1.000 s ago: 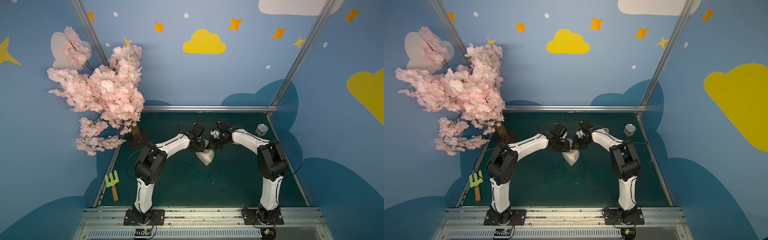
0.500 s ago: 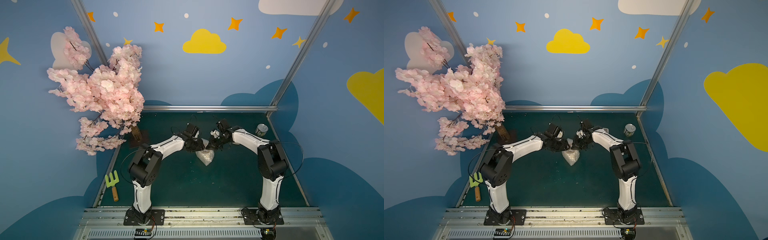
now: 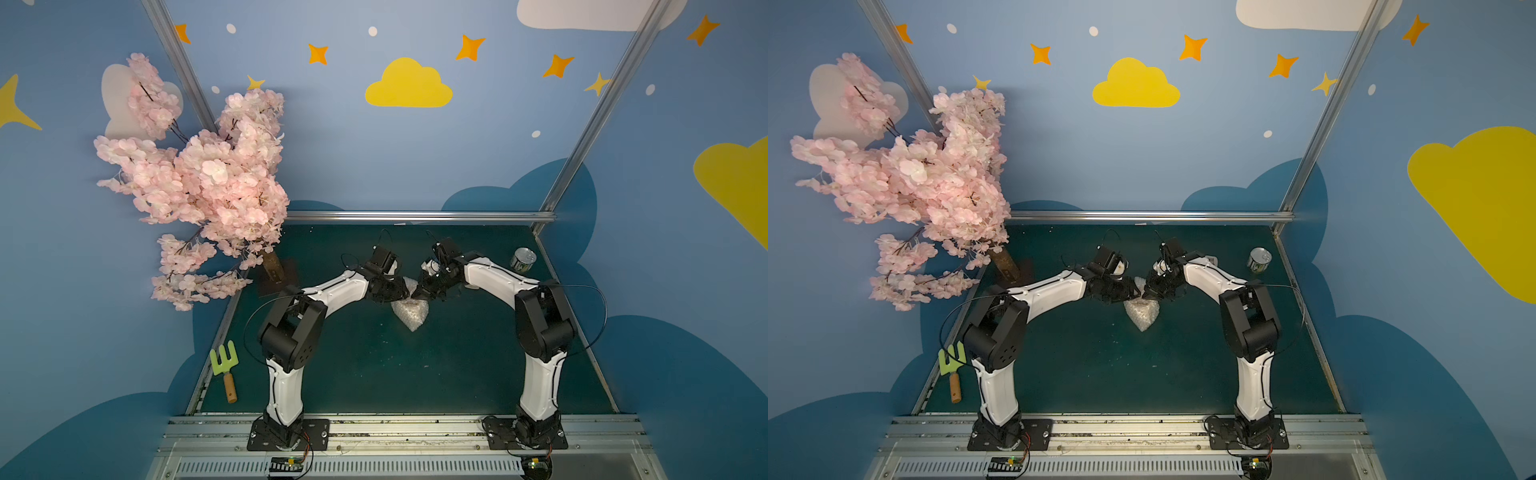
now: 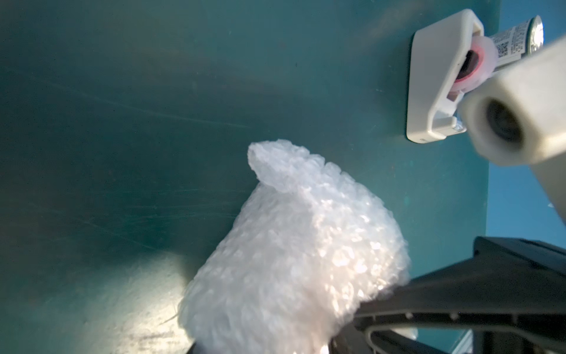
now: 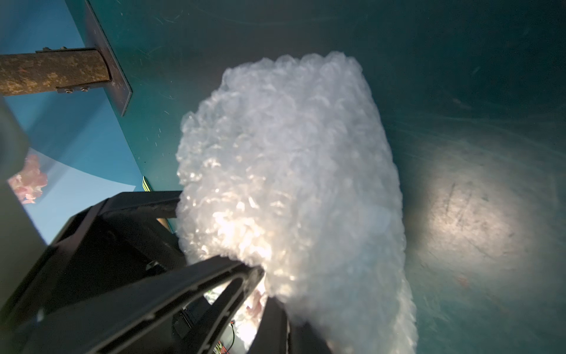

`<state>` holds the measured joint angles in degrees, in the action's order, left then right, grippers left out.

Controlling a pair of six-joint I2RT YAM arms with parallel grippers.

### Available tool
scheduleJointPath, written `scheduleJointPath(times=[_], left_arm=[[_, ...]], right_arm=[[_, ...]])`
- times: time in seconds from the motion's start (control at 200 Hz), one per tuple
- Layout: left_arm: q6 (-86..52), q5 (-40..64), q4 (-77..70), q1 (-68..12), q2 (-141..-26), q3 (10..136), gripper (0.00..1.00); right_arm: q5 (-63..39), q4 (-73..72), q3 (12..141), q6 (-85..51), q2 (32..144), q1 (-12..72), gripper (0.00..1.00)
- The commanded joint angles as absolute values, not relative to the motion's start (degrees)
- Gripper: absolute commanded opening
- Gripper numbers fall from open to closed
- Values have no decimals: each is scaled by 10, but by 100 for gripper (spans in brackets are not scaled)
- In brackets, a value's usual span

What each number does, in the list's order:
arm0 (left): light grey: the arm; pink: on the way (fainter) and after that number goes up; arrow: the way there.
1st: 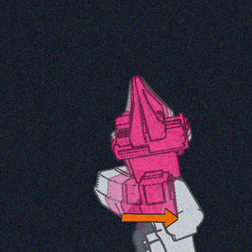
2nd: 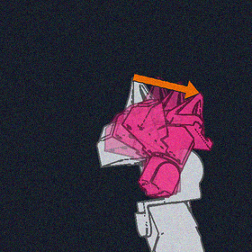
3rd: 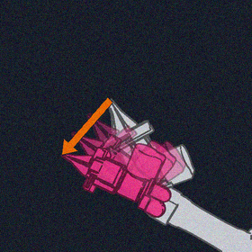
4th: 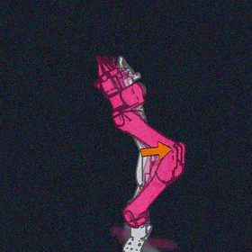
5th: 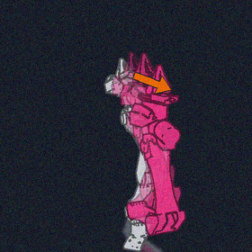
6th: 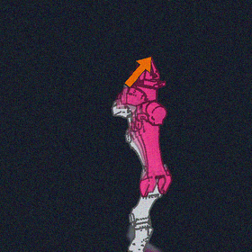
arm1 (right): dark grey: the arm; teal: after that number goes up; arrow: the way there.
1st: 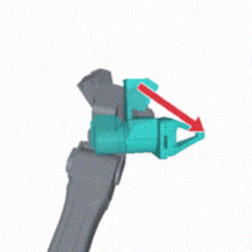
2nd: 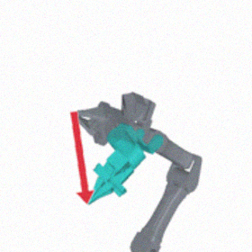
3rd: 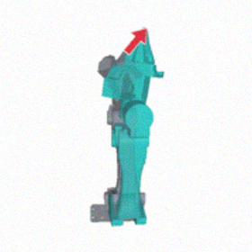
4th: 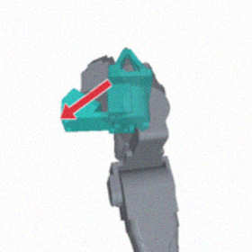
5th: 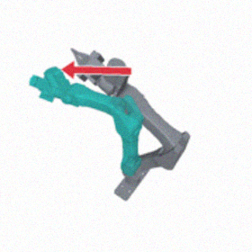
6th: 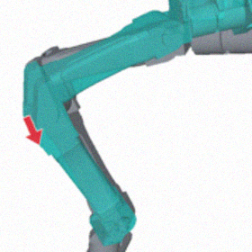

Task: Wrap mugs in bubble wrap
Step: Wrap the mug in bubble wrap.

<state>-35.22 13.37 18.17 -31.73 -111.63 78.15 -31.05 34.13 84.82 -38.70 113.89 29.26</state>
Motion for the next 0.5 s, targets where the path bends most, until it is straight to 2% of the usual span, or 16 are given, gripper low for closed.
scheduleJointPath(times=[0.0, 0.17, 0.35, 0.496], left_arm=[[-348, 179, 174, -351, -1144, 806, 49], [-342, 177, 189, -361, -1172, 834, 52], [-316, 157, 255, -372, -1204, 878, 32], [-305, 138, 287, -380, -1218, 888, 22]], right_arm=[[-298, 371, 840, -392, 1176, 313, 0], [-302, 369, 839, -398, 1183, 319, 0], [-297, 374, 838, -400, 1180, 317, 0], [-295, 377, 832, -402, 1173, 314, 4]])
